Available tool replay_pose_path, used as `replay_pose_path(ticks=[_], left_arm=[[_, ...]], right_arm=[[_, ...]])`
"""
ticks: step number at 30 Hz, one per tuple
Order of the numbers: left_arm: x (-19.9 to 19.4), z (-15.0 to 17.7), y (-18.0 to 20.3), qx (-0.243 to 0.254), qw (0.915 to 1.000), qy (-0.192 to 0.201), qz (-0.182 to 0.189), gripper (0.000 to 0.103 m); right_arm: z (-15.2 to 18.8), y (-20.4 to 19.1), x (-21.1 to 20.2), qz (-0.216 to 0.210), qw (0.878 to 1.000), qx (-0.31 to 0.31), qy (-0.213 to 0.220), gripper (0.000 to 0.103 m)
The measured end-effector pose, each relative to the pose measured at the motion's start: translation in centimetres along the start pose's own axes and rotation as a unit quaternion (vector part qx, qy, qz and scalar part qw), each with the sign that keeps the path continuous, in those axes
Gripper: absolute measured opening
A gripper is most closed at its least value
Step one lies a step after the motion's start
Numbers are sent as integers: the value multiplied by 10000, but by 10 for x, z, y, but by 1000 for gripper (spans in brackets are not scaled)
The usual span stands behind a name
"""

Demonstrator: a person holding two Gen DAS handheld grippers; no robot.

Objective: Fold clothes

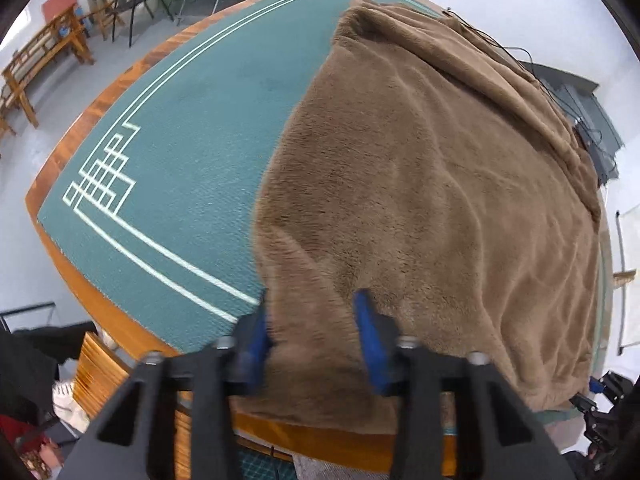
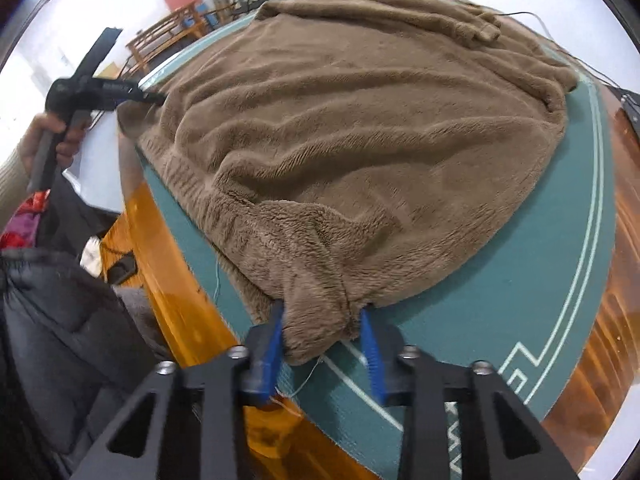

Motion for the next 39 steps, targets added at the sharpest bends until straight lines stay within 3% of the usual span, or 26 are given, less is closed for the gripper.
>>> replay_pose_path(ticks=[2,9,11,13,15,17,20,21,23,24,25,27,28,34,39], left_arm=[[-4,-4,-4,-110,9999,-36,75,25],[-8,-11,-10,-63,9999,-57,97,25],[-1,-6,-9,-69,9998,-166,-2,33],[4,-3,-9,-70,9998,-198,-50,58],[6,-1,-6,-33,9998,-186,-68,70],[9,1,-3,3,9998,-174,-87,73],[12,5,2,61,9998,-157,-127,74],[14,5,4,96,9996,-155,-203,72],[13,4,7,81,9995,-134,-279,52],[12,3,7,27,9997,-156,-199,29],[11,2,6,-83,9998,-196,-62,23],[8,1,4,-215,9996,-173,-11,18],[7,1,4,-229,9996,-148,-6,16],[-10,-9,0,-404,9991,32,89,16],[-43,-43,27,-90,9987,434,240,16]], right_arm=[[-7,1,-10,82,9998,40,181,28],[-28,9,-34,354,9977,6,578,27],[-32,8,-27,382,9979,42,525,27],[-31,10,-21,339,9984,112,430,28],[-28,12,-14,273,9988,188,350,28],[-26,13,-8,176,9992,226,269,33],[-22,14,-1,222,9994,216,164,53],[-21,14,2,244,9994,211,130,54],[-19,15,8,246,9994,247,48,54],[-19,15,11,253,9993,263,21,54],[-19,14,14,227,9994,252,-9,53],[-21,10,15,206,9997,154,-9,45],[-23,8,15,208,9998,61,7,35],[-38,16,-20,440,9973,145,565,29],[-56,26,-59,841,9903,178,1087,26]])
Point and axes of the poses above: each gripper's, at about its wrist camera, not at the fingertips, and x roughly the way its jaws point, y to its right, z to its underside, the point moved 4 cm from there along x, roughly the way its jaws point, and after that the axes turned 11 degrees about -x, right-handed, at the moved point
